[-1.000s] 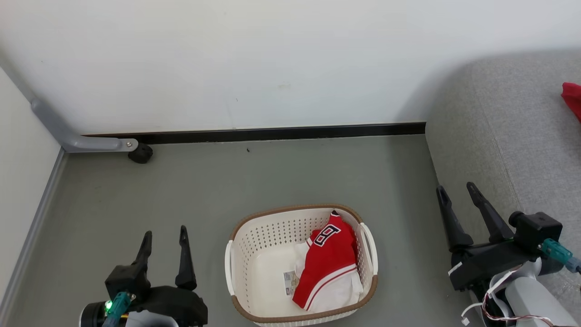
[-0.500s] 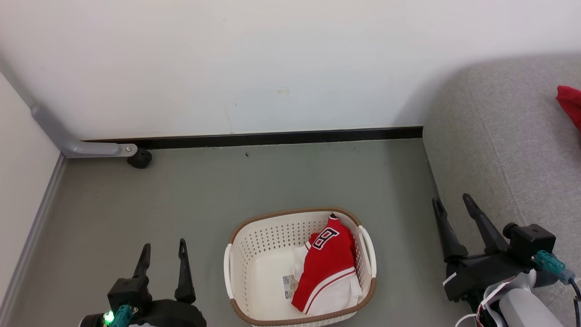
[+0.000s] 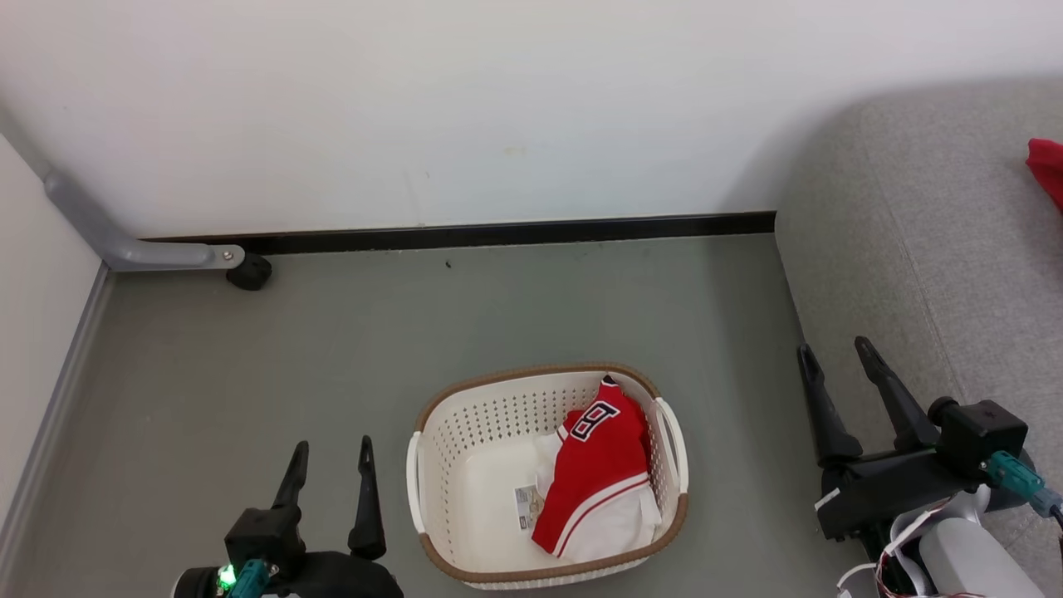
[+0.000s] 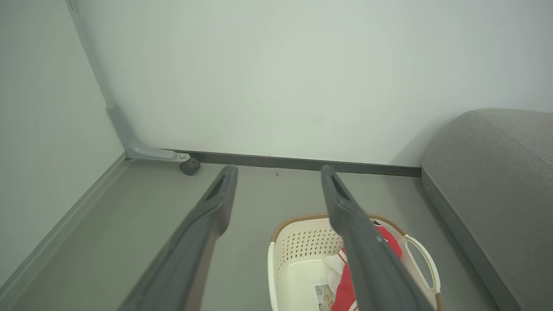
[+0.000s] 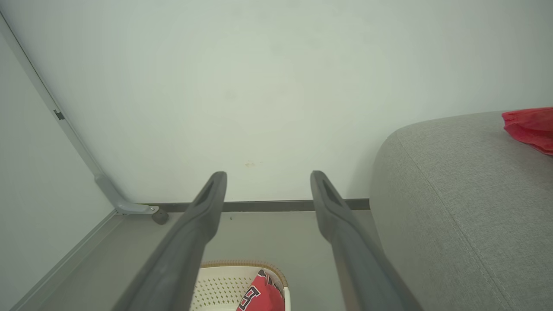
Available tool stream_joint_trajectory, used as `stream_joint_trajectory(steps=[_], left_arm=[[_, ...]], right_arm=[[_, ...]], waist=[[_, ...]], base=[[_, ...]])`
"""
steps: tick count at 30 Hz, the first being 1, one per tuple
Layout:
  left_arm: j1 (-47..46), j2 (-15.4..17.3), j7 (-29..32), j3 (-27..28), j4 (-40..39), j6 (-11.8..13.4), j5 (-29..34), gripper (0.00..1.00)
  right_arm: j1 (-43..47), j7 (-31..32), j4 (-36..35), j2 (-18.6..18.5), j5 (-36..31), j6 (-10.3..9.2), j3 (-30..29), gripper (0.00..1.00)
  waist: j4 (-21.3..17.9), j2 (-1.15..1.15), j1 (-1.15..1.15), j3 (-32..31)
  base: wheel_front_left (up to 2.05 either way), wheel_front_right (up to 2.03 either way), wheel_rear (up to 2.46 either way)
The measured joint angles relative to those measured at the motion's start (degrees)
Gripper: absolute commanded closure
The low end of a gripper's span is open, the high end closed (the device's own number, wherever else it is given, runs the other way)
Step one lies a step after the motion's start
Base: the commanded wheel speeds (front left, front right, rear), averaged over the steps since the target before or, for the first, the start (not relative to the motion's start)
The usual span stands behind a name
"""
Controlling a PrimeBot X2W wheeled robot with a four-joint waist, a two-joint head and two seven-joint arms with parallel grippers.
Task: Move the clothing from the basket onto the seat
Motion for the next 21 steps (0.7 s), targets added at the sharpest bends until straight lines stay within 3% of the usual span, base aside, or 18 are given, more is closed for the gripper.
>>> stream_joint_trajectory(steps=[11, 21], left_arm=[[-2.07, -0.75, 0.0, -4.99, 0.07, -1.99, 0.0, 0.0], [-9.73, -0.89, 0.0, -10.22, 1.88, -3.98, -1.36, 0.0]], right_arm=[[-3.15, 0.0, -4.04, -1.25, -1.27, -0.01, -0.9, 0.0], [-10.31, -0.01, -7.16, -1.99, -2.0, 0.0, -1.74, 0.0]], waist=[[0.2, 0.0, 0.01, 5.65], [0.1, 0.0, 0.02, 13.92]], base=[[0.0, 0.0, 0.0], [0.0, 0.0, 0.0]])
